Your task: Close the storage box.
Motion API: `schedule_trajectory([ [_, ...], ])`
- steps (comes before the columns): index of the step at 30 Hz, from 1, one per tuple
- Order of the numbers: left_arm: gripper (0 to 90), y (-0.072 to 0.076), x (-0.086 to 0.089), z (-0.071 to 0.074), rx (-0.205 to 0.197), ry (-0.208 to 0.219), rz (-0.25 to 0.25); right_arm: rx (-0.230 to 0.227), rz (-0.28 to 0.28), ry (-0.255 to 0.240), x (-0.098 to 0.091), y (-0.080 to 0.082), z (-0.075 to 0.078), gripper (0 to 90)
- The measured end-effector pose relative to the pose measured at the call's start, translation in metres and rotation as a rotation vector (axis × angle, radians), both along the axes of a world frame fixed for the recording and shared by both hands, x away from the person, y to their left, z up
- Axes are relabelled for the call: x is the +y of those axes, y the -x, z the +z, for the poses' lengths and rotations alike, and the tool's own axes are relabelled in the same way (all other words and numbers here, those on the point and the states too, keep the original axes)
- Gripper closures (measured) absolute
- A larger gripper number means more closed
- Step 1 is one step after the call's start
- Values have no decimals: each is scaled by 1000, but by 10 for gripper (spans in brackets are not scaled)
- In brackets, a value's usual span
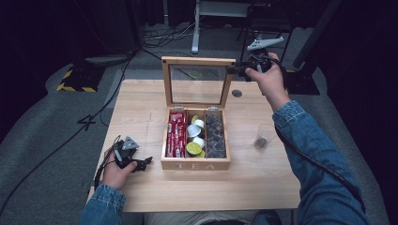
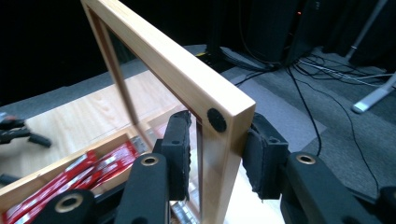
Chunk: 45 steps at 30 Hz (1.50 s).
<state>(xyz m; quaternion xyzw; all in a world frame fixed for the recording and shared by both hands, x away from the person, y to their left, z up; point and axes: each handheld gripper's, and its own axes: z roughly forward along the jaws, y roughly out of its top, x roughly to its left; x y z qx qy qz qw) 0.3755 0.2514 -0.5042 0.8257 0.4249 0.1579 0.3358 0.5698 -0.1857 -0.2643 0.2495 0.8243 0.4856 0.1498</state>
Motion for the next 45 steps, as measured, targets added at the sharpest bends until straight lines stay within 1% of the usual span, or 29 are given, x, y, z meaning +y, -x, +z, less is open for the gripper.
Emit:
schedule_trajectory([
  [6,141,0,0,0,-2,-1,2,2,31,-9,-4,19,1,640],
  [11,142,0,0,0,-2,-2,4,-7,54,16,-5,41,-1,629],
  [15,143,0,0,0,-3,-2,7,6,66,25,-6,54,-4,616],
  [18,144,1,-1,0,-4,-3,11,25,62,27,-6,64,-7,597],
  [22,145,1,-1,0,-5,-4,14,18,63,52,-5,77,-10,585],
  [25,145,1,-1,0,-5,-4,16,1,67,77,-4,87,-13,579],
  [31,145,1,-1,0,-3,-4,18,-12,73,97,-3,99,-20,562],
  [40,145,2,-1,0,-2,-4,20,-2,69,97,-5,114,-31,534],
  [45,146,2,-1,0,-3,-5,21,-6,69,100,-6,124,-39,526],
])
